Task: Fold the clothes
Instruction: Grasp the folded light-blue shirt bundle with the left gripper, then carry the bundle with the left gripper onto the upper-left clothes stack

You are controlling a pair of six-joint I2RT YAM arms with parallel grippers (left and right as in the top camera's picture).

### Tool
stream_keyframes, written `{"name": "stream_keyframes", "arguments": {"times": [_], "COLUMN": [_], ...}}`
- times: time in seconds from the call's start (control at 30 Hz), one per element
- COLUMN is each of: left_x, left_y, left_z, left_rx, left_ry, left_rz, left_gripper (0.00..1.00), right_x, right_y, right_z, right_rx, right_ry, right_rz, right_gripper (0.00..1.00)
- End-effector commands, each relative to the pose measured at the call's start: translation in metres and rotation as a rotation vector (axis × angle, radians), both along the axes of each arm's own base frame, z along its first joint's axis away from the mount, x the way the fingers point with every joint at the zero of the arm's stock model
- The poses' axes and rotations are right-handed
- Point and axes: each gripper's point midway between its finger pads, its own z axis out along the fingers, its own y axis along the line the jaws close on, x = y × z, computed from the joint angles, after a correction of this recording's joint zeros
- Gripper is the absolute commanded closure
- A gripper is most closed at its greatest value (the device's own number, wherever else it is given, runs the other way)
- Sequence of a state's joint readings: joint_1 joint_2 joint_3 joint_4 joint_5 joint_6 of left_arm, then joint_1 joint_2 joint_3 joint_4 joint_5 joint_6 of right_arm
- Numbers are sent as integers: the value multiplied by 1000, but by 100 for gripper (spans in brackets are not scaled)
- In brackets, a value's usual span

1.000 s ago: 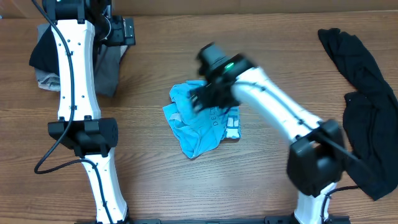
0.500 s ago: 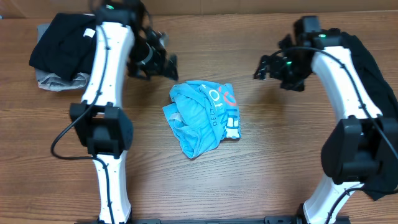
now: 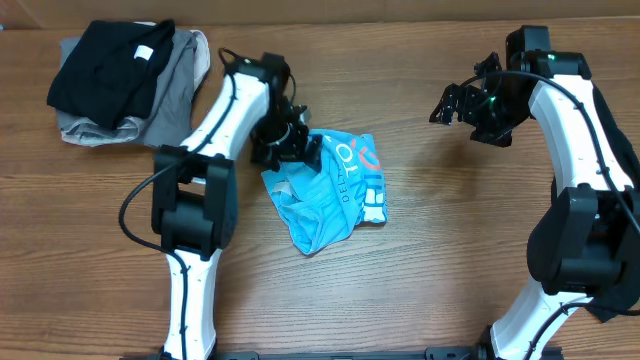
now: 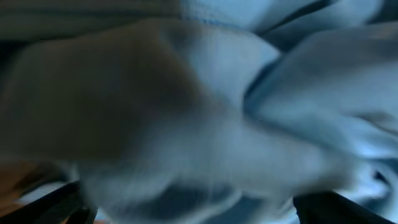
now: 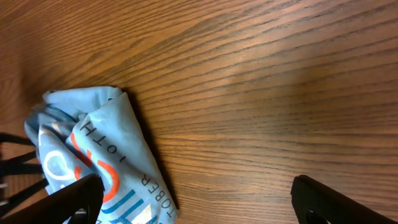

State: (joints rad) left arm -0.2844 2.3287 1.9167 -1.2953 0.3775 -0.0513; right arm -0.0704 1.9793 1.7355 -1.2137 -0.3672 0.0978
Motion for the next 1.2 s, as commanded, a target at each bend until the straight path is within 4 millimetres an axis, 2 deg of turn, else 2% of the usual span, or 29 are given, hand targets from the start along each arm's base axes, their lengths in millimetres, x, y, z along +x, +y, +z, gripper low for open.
{"name": "stream_keyframes", "arguments": {"times": [0.0, 0.3, 0.33, 0.37, 0.4, 0.47, 0.6, 0.67, 0.73, 0.8, 0.87, 1.0, 1.17], "left_x": [-14, -42, -42, -40, -38, -32, -12, -1, 11, 25, 43, 82, 122], "left_y": [-10, -49, -52, -54, -53, -51, -48, -47, -46, -43, -38, -21, 12], "left_z": [-21, -55, -59, -62, -65, -67, -68, -62, -45, -16, 20, 107, 208], "left_rx": [71, 70, 67, 63, 74, 91, 94, 66, 20, -38, -103, -258, -439], "left_ry": [17, 6, -7, -22, -38, -68, -139, -158, -162, -182, -223, -357, -536], "left_rz": [-5, -62, -68, -72, -75, -74, -57, -36, -9, 7, 30, 107, 238], "left_gripper": [0, 0, 5, 24, 45, 96, 96, 96, 96, 96, 96, 96, 96], "right_x": [6, 6, 6, 5, 5, 6, 5, 5, 5, 6, 6, 6, 6], "right_y": [1, 1, 1, 1, 1, 1, 1, 1, 1, 0, 0, 0, 0], "right_z": [24, 24, 24, 24, 24, 24, 24, 24, 24, 23, 23, 23, 23], "right_rx": [7, 6, 7, 7, 6, 6, 6, 6, 6, 2, -1, -1, -1], "right_ry": [-74, -74, -74, -74, -74, -74, -74, -74, -74, -74, -75, -75, -74], "right_rz": [19, 19, 19, 19, 19, 19, 19, 19, 19, 18, 18, 18, 18], "right_gripper": [0, 0, 0, 0, 0, 0, 0, 0, 0, 0, 0, 0, 0]}}
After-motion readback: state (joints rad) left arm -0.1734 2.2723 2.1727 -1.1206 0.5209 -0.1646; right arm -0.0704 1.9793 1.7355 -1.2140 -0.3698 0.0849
